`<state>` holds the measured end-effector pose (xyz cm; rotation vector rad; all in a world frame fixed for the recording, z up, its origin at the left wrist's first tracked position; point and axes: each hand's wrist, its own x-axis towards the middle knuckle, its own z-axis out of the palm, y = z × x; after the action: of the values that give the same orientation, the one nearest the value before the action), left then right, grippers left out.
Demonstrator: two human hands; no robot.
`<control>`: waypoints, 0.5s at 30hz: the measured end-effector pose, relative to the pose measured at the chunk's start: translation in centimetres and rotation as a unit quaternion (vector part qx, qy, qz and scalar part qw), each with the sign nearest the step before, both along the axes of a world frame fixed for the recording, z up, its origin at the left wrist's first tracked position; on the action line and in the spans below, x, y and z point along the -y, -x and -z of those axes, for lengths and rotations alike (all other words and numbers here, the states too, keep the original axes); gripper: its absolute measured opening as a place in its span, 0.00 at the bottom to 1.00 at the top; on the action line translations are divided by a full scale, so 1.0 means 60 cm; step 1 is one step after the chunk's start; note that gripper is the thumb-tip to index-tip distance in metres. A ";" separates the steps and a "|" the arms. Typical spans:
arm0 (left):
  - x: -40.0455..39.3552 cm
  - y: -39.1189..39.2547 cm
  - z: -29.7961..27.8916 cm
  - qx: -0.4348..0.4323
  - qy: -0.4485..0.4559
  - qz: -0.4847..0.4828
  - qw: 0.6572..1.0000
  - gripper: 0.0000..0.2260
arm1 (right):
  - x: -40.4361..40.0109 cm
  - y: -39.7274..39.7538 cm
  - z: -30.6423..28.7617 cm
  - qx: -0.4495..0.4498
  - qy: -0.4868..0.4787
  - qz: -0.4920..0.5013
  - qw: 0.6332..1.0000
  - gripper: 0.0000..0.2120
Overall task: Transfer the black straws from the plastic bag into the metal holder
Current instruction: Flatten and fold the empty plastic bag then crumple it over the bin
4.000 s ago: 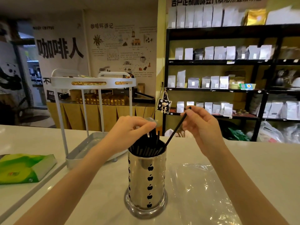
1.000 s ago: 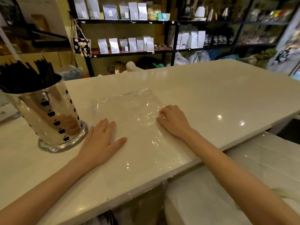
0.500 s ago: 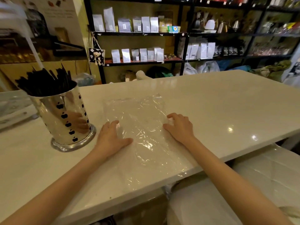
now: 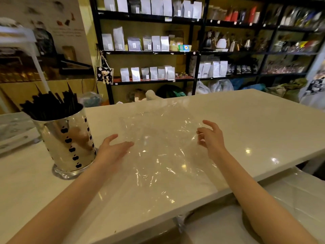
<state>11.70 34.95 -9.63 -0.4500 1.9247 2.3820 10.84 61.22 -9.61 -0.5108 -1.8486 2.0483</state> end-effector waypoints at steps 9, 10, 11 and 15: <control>-0.026 0.023 -0.032 -0.040 -0.048 0.166 0.984 0.27 | -0.048 -0.035 -0.030 -0.067 -0.033 -0.024 0.997 0.10; -0.026 0.026 -0.037 -0.056 -0.033 0.163 0.984 0.26 | -0.055 -0.040 -0.031 -0.069 -0.038 -0.031 0.996 0.10; -0.025 0.027 -0.043 -0.071 -0.021 0.164 0.984 0.25 | -0.063 -0.046 -0.033 -0.072 -0.044 -0.037 0.996 0.09; -0.017 0.024 -0.066 -0.122 0.077 0.177 0.974 0.16 | -0.090 -0.071 -0.046 -0.082 -0.074 -0.057 0.992 0.09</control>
<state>10.27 36.00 -5.67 0.1820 2.0820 2.1494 15.09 66.60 -6.84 -0.1961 -1.9503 1.9398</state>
